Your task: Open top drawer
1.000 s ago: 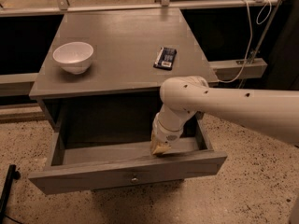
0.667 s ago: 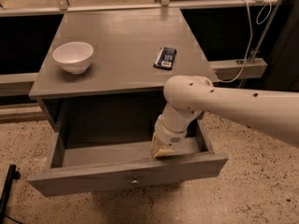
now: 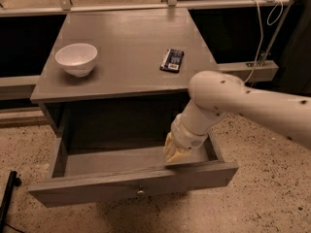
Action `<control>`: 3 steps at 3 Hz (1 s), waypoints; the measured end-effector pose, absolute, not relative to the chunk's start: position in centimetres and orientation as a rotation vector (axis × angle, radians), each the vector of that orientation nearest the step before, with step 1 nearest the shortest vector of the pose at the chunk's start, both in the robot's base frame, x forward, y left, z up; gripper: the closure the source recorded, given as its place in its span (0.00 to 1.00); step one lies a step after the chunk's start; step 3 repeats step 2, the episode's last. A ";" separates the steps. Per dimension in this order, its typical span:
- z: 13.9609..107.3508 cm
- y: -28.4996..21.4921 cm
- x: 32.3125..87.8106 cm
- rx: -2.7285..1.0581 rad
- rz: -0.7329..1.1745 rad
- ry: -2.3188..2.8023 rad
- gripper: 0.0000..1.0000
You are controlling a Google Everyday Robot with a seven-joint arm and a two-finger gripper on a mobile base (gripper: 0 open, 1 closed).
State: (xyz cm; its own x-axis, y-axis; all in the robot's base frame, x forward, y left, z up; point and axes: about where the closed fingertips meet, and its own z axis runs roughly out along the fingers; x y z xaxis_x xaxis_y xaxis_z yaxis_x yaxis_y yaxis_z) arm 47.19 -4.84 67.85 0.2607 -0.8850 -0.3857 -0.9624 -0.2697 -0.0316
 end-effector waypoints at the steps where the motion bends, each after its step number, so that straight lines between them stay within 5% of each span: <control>1: 71.9 -6.8 48.2 -2.188 0.337 1.629 1.00; 2: 77.7 -9.9 49.1 -2.093 0.210 1.525 0.74; 3: 77.7 -9.9 49.1 -2.093 0.210 1.525 0.74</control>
Offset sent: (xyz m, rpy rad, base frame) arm 0.0275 -0.0803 0.1486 0.2034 -0.4070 -0.0406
